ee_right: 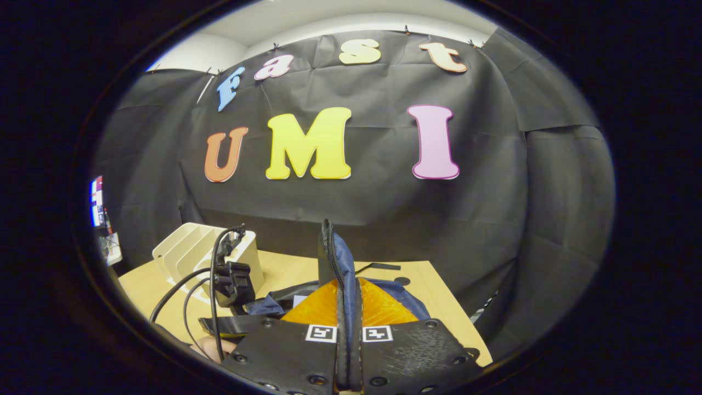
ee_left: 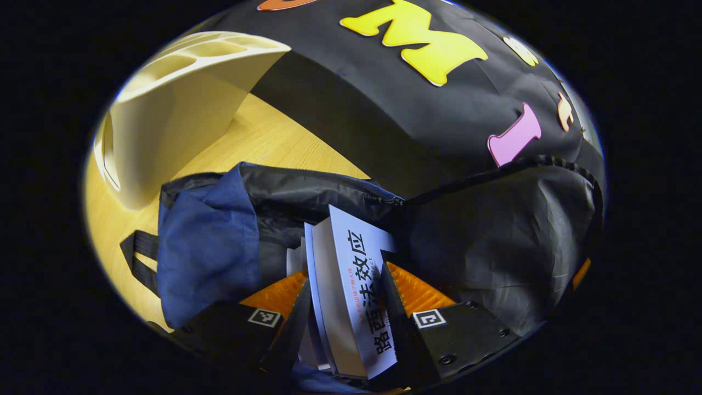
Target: Open the schoolbag, grab two books from the bookshelf and put them into the schoolbag.
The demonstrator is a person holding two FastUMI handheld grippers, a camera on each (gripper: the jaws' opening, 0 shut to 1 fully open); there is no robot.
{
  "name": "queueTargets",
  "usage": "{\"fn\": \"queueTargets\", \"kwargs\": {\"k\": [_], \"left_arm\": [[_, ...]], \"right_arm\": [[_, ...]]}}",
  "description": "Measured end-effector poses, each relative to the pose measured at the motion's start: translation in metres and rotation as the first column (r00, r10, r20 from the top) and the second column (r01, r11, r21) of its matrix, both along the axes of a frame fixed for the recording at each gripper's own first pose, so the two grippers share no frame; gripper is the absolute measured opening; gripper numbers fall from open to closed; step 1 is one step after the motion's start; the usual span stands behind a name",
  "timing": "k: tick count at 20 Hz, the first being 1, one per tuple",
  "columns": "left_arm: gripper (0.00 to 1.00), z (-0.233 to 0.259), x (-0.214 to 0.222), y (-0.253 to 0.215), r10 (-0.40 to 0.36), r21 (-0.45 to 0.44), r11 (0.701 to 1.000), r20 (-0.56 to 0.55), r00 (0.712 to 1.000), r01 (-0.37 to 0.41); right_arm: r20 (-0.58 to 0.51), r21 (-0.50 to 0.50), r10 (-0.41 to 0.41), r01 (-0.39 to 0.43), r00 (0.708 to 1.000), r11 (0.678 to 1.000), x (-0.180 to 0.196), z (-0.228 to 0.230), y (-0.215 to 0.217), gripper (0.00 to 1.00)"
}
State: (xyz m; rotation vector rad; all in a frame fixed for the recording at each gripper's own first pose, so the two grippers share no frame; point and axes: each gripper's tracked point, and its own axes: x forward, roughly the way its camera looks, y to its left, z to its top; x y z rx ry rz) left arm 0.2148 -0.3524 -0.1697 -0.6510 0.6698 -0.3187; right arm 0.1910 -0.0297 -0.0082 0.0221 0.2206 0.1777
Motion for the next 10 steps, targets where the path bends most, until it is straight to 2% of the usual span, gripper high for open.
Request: {"fn": "queueTargets", "kwargs": {"k": [1, 2, 4, 7, 9, 10], "left_arm": [[0.80, -0.002, 0.000, 0.003, 0.004, 0.044, 0.999, -0.004, 1.000, -0.004], [0.81, -0.014, 0.001, 0.012, 0.026, 0.139, 0.990, -0.036, 0.999, -0.020], [1.00, -0.019, 0.005, 0.004, -0.001, 0.116, 0.993, -0.035, 0.999, 0.005], [1.00, -0.021, -0.004, 0.009, -0.023, 0.064, 0.998, -0.064, 0.998, 0.027], [1.00, -0.020, -0.010, 0.019, -0.025, 0.074, 0.997, -0.061, 0.998, 0.029], [1.00, -0.019, -0.013, 0.025, -0.026, 0.085, 0.996, -0.054, 0.998, 0.031]], "right_arm": [[-0.004, -0.002, -0.002, 0.002, 1.000, 1.000, 0.000, -0.002, 0.000, 0.02], [-0.011, -0.004, -0.006, 0.006, 1.000, 1.000, 0.000, -0.004, -0.002, 0.02], [-0.016, -0.014, -0.023, 0.023, 1.000, 1.000, 0.001, -0.008, -0.006, 0.02], [-0.027, -0.016, -0.037, 0.037, 0.999, 0.999, -0.001, -0.013, -0.006, 0.00], [-0.034, -0.027, -0.055, 0.054, 0.998, 0.998, -0.003, -0.017, -0.008, 0.02], [-0.038, -0.028, -0.060, 0.059, 0.997, 0.998, -0.004, -0.018, -0.008, 0.00]]}}
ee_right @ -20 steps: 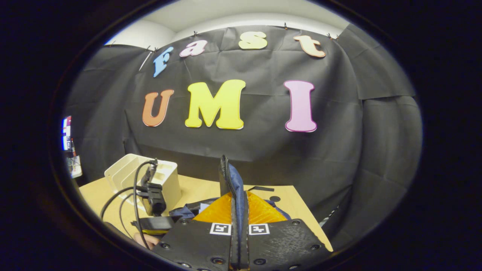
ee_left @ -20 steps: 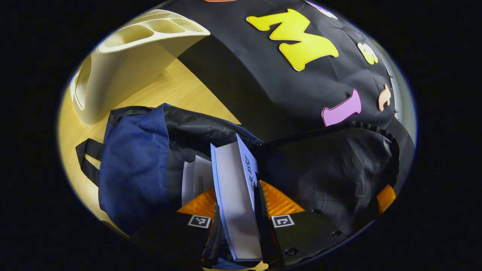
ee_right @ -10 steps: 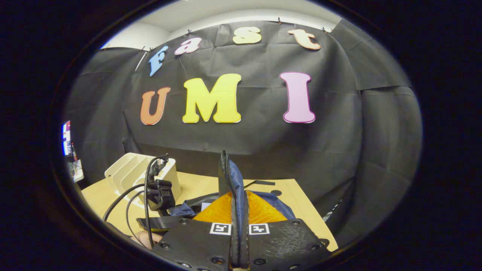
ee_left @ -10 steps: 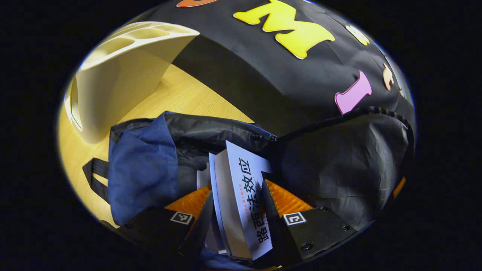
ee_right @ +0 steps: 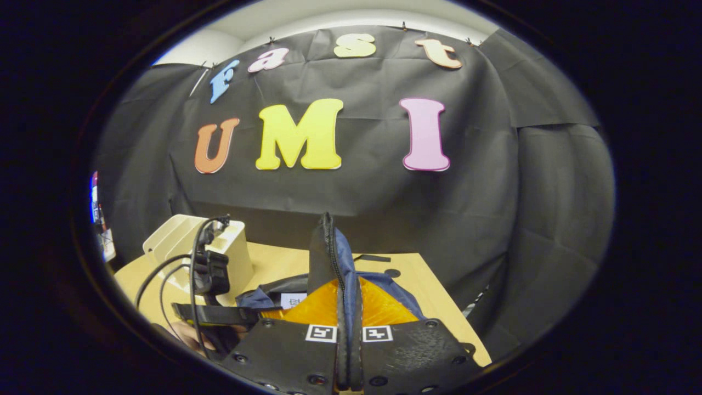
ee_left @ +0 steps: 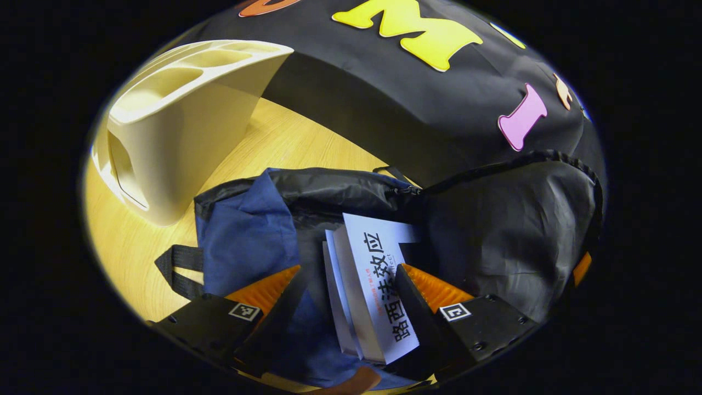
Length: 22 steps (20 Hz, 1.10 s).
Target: Open the schoolbag, grab two books from the bookshelf and put them into the schoolbag.
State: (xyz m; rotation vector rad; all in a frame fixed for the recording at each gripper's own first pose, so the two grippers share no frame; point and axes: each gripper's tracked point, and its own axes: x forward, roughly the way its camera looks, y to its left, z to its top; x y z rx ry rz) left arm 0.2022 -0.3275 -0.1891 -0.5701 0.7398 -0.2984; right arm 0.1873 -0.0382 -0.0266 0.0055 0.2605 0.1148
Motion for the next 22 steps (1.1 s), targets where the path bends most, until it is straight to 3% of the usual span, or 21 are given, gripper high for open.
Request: {"fn": "queueTargets", "kwargs": {"k": [3, 9, 17, 19, 22], "left_arm": [[1.00, 0.012, -0.018, 0.011, -0.037, -0.010, 0.999, 0.028, 0.999, 0.038], [1.00, 0.041, -0.035, 0.072, -0.018, 0.132, 0.991, 0.195, 0.981, -0.008], [1.00, 0.079, -0.059, 0.162, 0.044, 0.235, 0.962, 0.368, 0.929, -0.139], [1.00, 0.087, -0.066, 0.178, 0.055, 0.250, 0.954, 0.401, 0.915, -0.167], [0.98, 0.101, -0.079, 0.206, 0.071, 0.276, 0.936, 0.454, 0.888, -0.217]], "right_arm": [[-0.012, -0.004, -0.017, 0.017, 1.000, 1.000, -0.004, -0.007, 0.001, 0.02], [-0.038, -0.026, -0.049, 0.048, 0.998, 0.998, -0.016, -0.020, 0.004, 0.04], [-0.049, -0.022, -0.102, 0.101, 0.994, 0.995, -0.037, -0.036, 0.013, 0.04], [-0.042, -0.040, -0.115, 0.113, 0.992, 0.993, -0.043, -0.038, 0.015, 0.14], [-0.023, -0.075, -0.122, 0.120, 0.992, 0.990, -0.054, -0.036, 0.020, 0.12]]}}
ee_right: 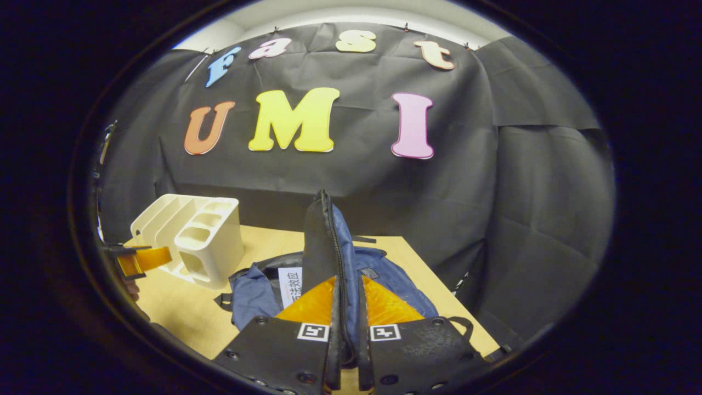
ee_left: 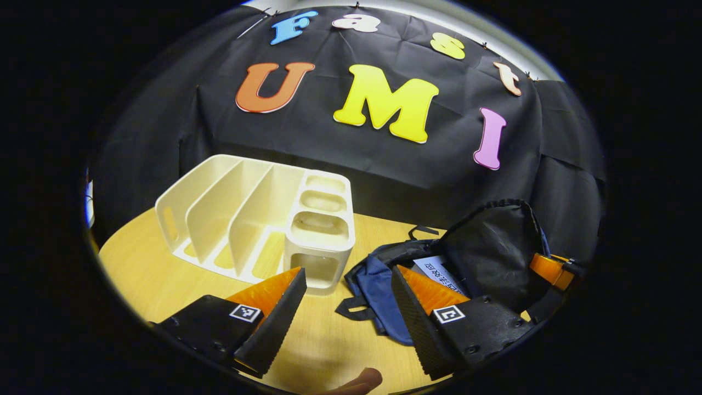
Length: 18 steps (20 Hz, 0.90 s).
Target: Open the schoolbag, grab two books from the bookshelf and put them into the schoolbag.
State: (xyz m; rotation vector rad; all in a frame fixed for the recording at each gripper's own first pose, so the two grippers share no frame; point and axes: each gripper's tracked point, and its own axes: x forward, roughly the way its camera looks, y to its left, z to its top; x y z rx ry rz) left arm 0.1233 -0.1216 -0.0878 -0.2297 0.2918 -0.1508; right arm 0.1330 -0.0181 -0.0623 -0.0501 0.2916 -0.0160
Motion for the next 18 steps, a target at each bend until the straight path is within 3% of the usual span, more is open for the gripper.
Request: {"fn": "queueTargets", "kwargs": {"k": [5, 12, 14, 15, 16, 18], "left_arm": [[0.98, 0.019, -0.024, 0.044, 0.073, 0.076, 0.994, 0.087, 0.993, -0.080], [0.97, 0.034, -0.064, 0.087, 0.144, 0.050, 0.987, 0.136, 0.980, -0.152], [0.97, 0.036, -0.075, 0.096, 0.159, 0.051, 0.984, 0.145, 0.977, -0.168], [0.97, 0.037, -0.081, 0.100, 0.165, 0.054, 0.983, 0.153, 0.974, -0.175], [0.97, 0.038, -0.086, 0.105, 0.172, 0.057, 0.981, 0.163, 0.972, -0.183], [0.97, 0.041, -0.096, 0.111, 0.172, 0.058, 0.981, 0.181, 0.968, -0.185]], "right_arm": [[-0.002, -0.020, 0.002, -0.002, 1.000, 1.000, -0.021, -0.002, 0.012, 0.12], [0.031, -0.033, 0.036, -0.035, 0.999, 0.999, -0.061, 0.008, 0.027, 0.19], [0.049, -0.034, 0.039, -0.037, 0.998, 0.999, -0.074, 0.013, 0.028, 0.38], [0.058, -0.035, 0.040, -0.038, 0.998, 0.999, -0.080, 0.014, 0.030, 0.35], [0.068, -0.037, 0.036, -0.034, 0.997, 0.999, -0.086, 0.017, 0.029, 0.49], [0.086, -0.035, 0.025, -0.022, 0.996, 0.999, -0.095, 0.021, 0.028, 0.53]]}}
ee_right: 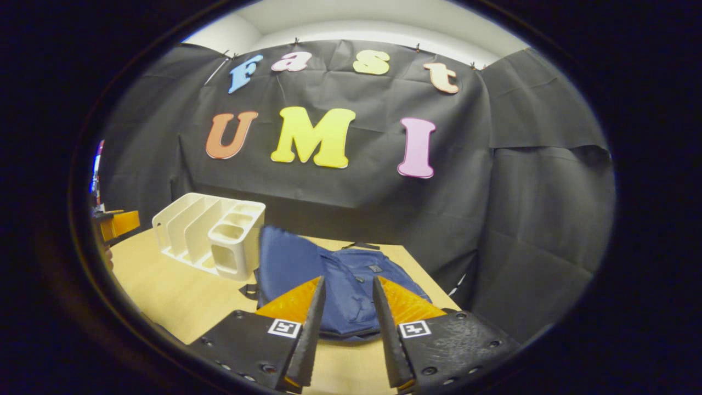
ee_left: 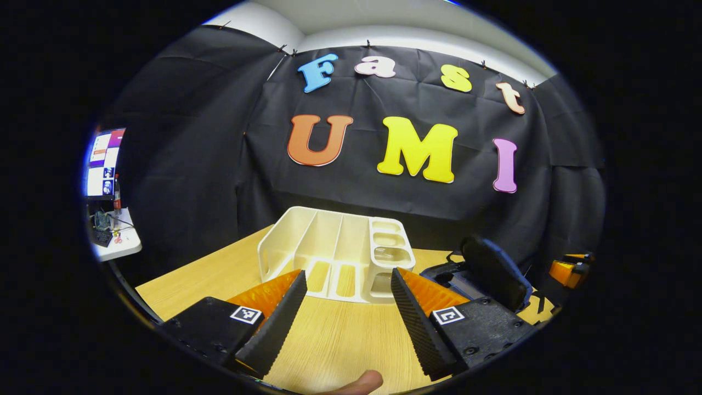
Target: Open the schoolbag, grab two books from the bookshelf and put them into the schoolbag.
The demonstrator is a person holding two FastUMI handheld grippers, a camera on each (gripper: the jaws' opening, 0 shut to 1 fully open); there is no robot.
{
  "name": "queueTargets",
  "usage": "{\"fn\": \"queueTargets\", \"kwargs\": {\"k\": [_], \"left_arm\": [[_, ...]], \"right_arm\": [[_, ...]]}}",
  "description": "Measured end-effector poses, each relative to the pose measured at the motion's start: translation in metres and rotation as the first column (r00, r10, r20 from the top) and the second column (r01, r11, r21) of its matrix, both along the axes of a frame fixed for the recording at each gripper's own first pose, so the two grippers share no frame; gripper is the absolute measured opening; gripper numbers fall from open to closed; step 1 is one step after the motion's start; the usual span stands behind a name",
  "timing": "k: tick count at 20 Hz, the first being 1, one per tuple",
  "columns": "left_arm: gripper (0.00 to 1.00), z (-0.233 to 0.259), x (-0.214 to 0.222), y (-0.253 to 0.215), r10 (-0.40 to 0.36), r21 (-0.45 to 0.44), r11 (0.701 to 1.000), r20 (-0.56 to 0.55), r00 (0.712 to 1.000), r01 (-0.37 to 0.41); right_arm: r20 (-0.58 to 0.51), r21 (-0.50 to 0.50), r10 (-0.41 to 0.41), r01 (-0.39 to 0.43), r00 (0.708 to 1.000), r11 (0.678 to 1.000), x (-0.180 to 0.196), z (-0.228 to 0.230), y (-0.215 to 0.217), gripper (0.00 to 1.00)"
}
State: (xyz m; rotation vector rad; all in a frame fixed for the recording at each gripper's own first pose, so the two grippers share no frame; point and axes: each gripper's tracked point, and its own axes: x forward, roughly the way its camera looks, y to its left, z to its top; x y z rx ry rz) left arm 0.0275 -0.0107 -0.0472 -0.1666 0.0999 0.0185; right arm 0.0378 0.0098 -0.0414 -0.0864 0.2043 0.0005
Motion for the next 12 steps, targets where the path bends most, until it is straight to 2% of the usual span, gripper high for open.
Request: {"fn": "queueTargets", "kwargs": {"k": [8, 9, 10, 11, 12], "left_arm": [[0.98, 0.005, -0.019, 0.008, -0.017, 0.033, 0.999, 0.016, 1.000, 0.016], [0.98, 0.009, -0.022, 0.004, -0.033, 0.042, 0.999, 0.020, 0.999, 0.032], [0.98, 0.010, -0.026, -0.002, -0.048, 0.054, 0.997, 0.019, 0.999, 0.047], [0.98, 0.014, -0.030, -0.003, -0.051, 0.067, 0.997, 0.018, 0.999, 0.049], [0.98, 0.016, -0.034, 0.003, -0.041, 0.080, 0.996, 0.023, 0.999, 0.039]], "right_arm": [[0.024, -0.005, 0.030, -0.030, 0.999, 1.000, -0.028, 0.008, 0.026, 0.92], [0.040, -0.008, 0.024, -0.024, 0.999, 1.000, -0.033, 0.015, 0.029, 0.94], [0.059, -0.002, 0.022, -0.022, 0.998, 1.000, -0.039, 0.021, 0.033, 0.88], [0.080, 0.004, 0.026, -0.026, 0.996, 1.000, -0.045, 0.026, 0.039, 0.99], [0.101, 0.000, 0.028, -0.028, 0.994, 1.000, -0.052, 0.031, 0.044, 0.95]]}}
